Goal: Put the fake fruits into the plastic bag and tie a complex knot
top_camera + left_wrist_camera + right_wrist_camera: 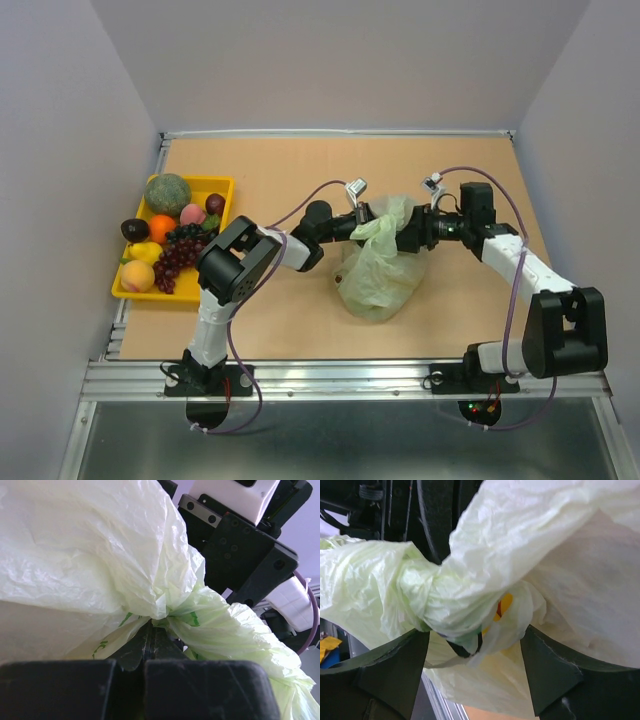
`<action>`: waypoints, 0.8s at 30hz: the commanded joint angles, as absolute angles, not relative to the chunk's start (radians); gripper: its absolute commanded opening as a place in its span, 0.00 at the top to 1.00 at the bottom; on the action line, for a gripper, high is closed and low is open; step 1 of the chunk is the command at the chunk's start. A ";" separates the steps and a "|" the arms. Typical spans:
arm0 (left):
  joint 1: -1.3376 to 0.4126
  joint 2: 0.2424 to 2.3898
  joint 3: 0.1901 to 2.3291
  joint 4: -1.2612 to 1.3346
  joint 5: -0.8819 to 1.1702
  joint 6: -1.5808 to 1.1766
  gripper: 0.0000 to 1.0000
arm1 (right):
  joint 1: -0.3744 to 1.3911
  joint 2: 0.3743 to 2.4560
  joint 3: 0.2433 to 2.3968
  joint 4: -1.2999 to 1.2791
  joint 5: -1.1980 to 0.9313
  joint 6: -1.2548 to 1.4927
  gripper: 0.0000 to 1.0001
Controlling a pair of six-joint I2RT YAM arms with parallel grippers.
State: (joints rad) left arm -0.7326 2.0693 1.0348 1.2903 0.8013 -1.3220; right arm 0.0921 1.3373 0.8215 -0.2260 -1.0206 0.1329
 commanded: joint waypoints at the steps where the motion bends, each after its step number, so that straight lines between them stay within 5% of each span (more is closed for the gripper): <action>1: -0.750 2.068 1.066 1.554 0.824 -1.341 1.00 | 0.121 1.371 0.839 -0.046 -1.028 0.233 0.22; 19: -0.778 2.083 1.075 1.574 0.838 -1.332 1.00 | 0.262 1.499 0.977 0.124 -0.986 0.351 0.21; 22: -0.775 2.066 1.060 1.562 0.839 -1.318 1.00 | 0.253 1.482 0.966 0.095 -0.982 0.330 0.17; 24: -0.772 2.057 1.048 1.551 0.838 -1.309 1.00 | 0.242 1.451 0.953 0.039 -0.977 0.296 0.02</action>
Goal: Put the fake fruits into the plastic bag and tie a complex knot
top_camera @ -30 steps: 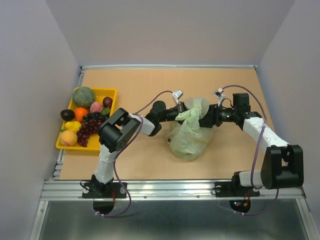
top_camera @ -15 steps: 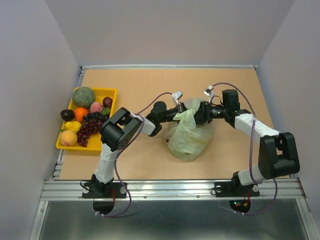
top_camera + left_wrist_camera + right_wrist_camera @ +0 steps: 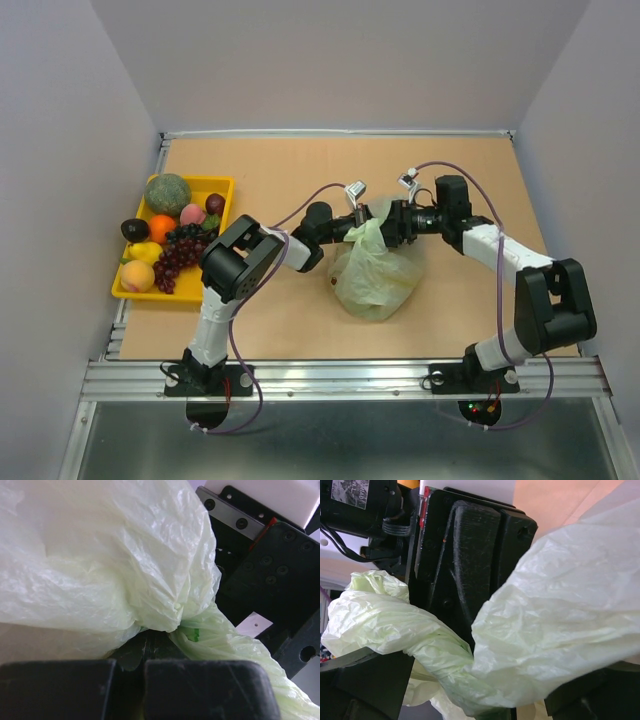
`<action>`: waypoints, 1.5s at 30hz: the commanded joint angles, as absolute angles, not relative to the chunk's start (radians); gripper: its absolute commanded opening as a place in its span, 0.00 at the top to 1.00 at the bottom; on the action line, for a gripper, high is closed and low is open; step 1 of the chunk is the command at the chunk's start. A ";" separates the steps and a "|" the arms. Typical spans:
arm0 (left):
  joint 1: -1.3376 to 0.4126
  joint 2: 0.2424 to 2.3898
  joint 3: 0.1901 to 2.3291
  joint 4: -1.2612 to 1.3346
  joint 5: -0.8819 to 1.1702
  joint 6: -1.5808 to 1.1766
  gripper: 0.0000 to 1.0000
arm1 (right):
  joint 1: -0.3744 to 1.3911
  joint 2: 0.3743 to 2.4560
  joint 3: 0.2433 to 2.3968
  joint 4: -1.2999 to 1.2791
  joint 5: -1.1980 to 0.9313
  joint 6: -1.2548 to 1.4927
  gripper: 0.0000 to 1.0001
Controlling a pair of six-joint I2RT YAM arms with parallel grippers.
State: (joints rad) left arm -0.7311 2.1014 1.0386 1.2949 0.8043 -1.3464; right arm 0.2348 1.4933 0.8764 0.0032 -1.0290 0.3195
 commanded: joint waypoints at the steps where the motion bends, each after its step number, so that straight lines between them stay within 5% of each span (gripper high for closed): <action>1: -0.769 2.054 1.043 1.548 0.839 -1.305 1.00 | 0.236 1.439 0.945 0.022 -0.971 0.284 0.00; 12: -0.762 2.063 1.049 1.562 0.853 -1.322 0.99 | 0.091 1.258 0.939 -0.279 -0.996 0.144 0.00; 14: -0.762 2.065 1.054 1.560 0.853 -1.322 0.99 | 0.068 1.250 0.940 -0.305 -1.011 0.130 0.07; 16: -0.762 2.065 1.057 1.560 0.853 -1.321 0.99 | 0.057 1.252 0.933 -0.319 -1.019 0.112 0.28; 19: -0.762 2.063 1.058 1.554 0.854 -1.318 0.99 | 0.046 1.253 0.925 -0.339 -1.017 0.091 0.45; 25: -0.762 2.056 1.048 1.554 0.853 -1.318 0.99 | 0.006 1.229 0.922 -0.411 -1.040 0.043 0.63; 45: -0.775 2.075 1.063 1.537 0.862 -1.301 1.00 | 0.070 1.390 0.980 -0.178 -1.095 0.192 0.68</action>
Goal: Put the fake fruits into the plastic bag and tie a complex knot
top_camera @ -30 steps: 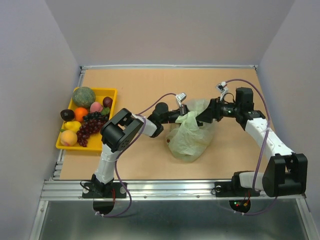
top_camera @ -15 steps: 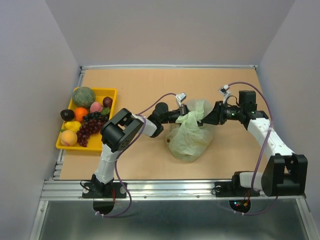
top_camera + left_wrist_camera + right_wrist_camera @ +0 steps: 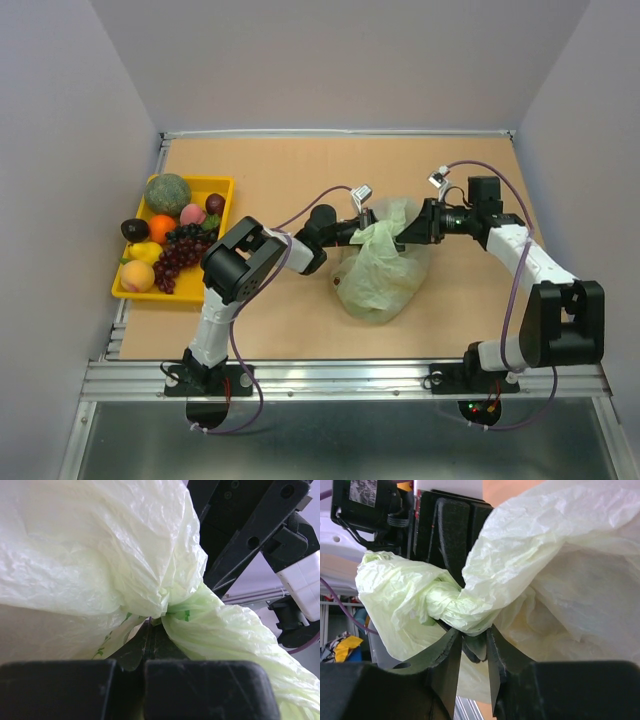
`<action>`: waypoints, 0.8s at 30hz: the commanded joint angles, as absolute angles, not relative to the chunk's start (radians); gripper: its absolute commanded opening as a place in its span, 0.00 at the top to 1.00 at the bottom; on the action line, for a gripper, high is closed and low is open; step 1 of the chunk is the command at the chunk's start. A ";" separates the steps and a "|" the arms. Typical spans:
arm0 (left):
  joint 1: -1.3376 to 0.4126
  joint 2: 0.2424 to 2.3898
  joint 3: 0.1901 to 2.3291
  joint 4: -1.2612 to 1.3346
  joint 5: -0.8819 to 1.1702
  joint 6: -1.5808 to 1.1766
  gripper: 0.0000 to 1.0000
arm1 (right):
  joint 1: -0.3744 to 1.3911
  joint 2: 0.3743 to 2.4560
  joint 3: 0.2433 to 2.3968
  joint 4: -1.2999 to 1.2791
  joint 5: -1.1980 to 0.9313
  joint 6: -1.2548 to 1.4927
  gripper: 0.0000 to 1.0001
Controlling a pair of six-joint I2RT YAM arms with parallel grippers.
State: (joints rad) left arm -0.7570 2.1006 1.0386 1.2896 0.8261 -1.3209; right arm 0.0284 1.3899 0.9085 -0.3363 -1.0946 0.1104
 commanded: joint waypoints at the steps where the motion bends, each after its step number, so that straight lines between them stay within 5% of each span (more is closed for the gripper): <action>1: -0.775 2.077 1.063 1.539 0.862 -1.301 1.00 | 0.071 1.390 0.982 -0.167 -1.095 0.202 0.68; 7: -0.776 2.082 1.069 1.531 0.862 -1.296 1.00 | 0.104 1.402 0.986 -0.120 -1.075 0.247 0.57; 24: -0.776 2.074 1.063 1.555 0.862 -1.312 1.00 | 0.110 1.298 0.931 -0.363 -0.991 -0.040 0.49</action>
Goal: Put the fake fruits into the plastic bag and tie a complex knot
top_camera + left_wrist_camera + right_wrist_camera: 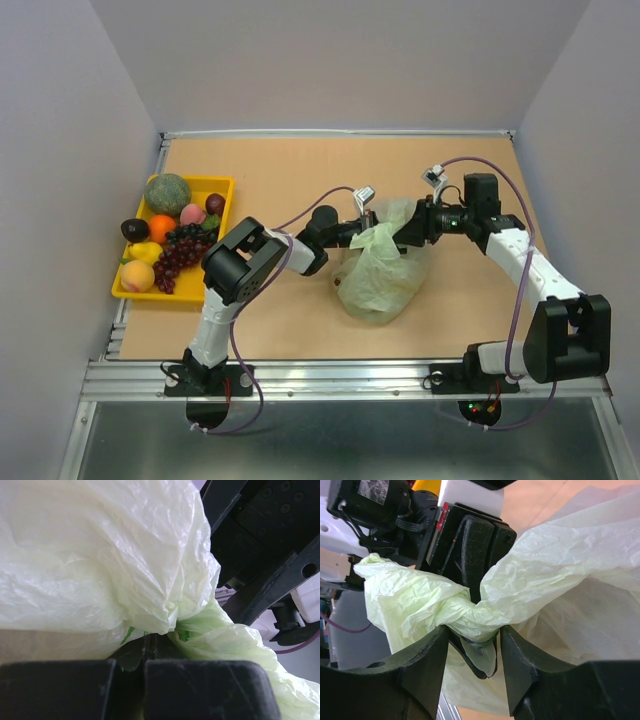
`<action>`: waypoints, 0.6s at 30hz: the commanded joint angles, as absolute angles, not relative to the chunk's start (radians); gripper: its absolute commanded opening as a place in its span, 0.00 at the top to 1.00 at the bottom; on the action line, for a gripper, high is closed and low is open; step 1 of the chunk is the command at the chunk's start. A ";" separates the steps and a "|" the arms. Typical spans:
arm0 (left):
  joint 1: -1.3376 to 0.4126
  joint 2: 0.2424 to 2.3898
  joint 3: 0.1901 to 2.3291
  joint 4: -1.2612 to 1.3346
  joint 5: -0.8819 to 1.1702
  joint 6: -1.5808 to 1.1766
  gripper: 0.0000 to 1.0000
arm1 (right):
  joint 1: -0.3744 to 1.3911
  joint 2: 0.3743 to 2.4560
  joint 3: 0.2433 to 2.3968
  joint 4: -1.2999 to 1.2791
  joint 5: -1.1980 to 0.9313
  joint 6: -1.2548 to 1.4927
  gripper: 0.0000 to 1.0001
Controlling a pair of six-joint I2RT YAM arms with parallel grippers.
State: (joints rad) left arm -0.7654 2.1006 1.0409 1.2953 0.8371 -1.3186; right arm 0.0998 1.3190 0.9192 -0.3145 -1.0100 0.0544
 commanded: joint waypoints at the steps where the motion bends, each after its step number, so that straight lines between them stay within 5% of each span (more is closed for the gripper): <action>1: -0.776 2.074 1.065 1.555 0.862 -1.313 1.00 | 0.109 1.299 0.937 -0.373 -0.985 -0.069 0.49; 9: -0.776 2.071 1.062 1.552 0.864 -1.308 1.00 | 0.109 1.282 0.927 -0.419 -0.917 -0.159 0.53; 18: -0.770 2.068 1.060 1.526 0.861 -1.287 0.94 | 0.109 1.267 0.937 -0.422 -0.910 -0.176 0.86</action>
State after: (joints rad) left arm -0.7670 2.1006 1.0409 1.2819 0.8368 -1.3151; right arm 0.1066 1.2934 0.9192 -0.4191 -0.9413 -0.1413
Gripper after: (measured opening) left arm 0.044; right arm 0.201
